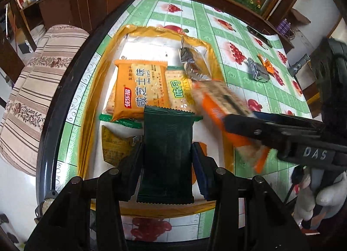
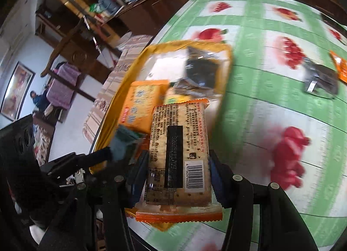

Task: Organize snacks
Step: 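Carry the bar and dark green packet over the white tray, then lower the bar and green packet into the tray and open both grippers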

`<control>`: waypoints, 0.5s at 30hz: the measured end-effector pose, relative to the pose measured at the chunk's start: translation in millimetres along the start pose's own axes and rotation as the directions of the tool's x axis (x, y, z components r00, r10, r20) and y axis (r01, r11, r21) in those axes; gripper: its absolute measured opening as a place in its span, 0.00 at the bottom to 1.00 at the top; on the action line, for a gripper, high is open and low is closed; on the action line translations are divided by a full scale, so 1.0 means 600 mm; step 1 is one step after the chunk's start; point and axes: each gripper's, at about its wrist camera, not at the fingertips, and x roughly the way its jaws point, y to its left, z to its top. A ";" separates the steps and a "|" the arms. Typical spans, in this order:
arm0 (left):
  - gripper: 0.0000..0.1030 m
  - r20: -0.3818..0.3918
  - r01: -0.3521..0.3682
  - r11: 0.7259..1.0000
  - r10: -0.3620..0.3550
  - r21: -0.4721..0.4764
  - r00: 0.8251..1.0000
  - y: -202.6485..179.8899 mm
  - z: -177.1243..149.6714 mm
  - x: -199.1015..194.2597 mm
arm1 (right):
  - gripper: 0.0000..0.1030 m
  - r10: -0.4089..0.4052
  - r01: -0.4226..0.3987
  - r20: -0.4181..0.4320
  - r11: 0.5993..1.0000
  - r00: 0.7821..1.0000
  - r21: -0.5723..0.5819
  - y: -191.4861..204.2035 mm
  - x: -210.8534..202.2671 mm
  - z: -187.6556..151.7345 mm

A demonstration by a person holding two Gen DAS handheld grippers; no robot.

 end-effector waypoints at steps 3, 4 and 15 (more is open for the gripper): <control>0.42 -0.002 0.020 1.000 -0.020 0.003 1.000 0.005 0.003 0.001 | 0.52 -0.005 0.004 -0.016 1.000 1.000 -0.021 0.019 0.026 0.006; 0.44 -0.001 0.027 1.000 -0.027 0.004 1.000 0.008 0.005 0.001 | 0.52 -0.008 0.007 -0.018 1.000 1.000 -0.023 0.024 0.031 0.007; 0.49 0.027 0.039 0.999 -0.039 0.005 0.999 0.032 0.024 -0.024 | 0.55 -0.025 0.025 -0.051 1.000 0.998 0.001 0.035 0.070 0.011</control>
